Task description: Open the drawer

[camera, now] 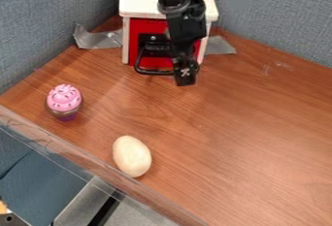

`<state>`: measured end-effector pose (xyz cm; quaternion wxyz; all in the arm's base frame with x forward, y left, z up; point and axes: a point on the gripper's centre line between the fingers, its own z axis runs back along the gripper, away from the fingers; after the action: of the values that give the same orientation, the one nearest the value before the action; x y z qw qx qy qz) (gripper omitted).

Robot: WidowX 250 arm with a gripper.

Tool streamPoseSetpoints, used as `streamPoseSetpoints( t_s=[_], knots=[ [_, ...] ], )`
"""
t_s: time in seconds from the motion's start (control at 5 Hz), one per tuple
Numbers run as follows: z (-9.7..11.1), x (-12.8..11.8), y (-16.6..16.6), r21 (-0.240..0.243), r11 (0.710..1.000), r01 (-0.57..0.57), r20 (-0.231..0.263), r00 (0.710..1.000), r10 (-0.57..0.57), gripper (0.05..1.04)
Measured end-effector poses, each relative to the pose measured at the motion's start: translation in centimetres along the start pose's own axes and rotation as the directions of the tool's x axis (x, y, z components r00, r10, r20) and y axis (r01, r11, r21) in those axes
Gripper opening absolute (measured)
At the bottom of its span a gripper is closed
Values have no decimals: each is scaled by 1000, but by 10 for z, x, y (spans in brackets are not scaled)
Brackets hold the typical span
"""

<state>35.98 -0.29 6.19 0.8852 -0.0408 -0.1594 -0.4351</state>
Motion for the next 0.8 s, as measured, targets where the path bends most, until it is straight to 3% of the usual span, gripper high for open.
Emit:
streamPoseSetpoints(
  t_s=[0.4,0.6,0.8],
  knots=[
    [-9,-16,14,56,995,-85,8,996,85,999],
    [-16,-23,16,61,993,-106,-5,994,106,958],
    [-19,-30,17,78,989,-123,-9,992,124,669]
  ],
)
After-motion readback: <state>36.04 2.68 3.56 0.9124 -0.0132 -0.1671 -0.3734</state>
